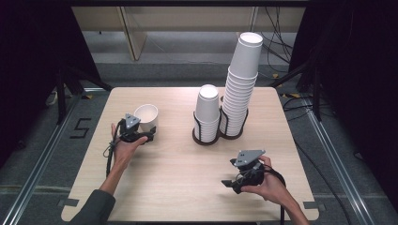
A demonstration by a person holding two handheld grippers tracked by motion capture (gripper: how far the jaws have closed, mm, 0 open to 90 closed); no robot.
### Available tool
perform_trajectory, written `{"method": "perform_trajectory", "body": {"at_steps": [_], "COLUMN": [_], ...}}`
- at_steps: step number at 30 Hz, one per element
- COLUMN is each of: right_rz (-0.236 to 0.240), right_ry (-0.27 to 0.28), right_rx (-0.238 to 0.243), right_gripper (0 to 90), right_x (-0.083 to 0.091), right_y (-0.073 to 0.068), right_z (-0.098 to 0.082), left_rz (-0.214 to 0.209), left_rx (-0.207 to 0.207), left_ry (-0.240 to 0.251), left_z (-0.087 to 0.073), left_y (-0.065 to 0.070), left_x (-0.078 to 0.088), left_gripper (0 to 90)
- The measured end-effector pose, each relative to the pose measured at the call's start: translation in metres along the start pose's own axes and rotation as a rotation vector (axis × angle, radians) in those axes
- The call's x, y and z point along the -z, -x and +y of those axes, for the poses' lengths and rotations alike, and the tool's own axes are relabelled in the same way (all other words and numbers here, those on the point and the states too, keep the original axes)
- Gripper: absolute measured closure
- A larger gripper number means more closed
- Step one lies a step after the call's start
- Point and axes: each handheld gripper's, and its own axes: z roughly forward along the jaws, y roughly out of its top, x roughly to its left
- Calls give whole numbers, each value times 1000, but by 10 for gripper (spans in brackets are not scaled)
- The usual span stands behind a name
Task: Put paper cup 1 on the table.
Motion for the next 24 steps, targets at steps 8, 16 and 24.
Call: {"method": "perform_trajectory", "body": {"at_steps": [8, 16, 24], "right_rz": [-23, -38, -48], "right_ry": [7, 7, 14], "right_rx": [-25, -38, -46], "right_gripper": [186, 189, 192], "right_x": [7, 11, 14], "right_y": [2, 3, 7], "right_z": [-3, -7, -10], "left_rz": [-23, -93, -189], "left_rx": [36, 40, 90], "left_ry": [35, 95, 115], "left_z": [-4, -7, -19], "left_y": [12, 35, 59], "left_x": [39, 82, 97], "left_gripper": [144, 144, 144]}}
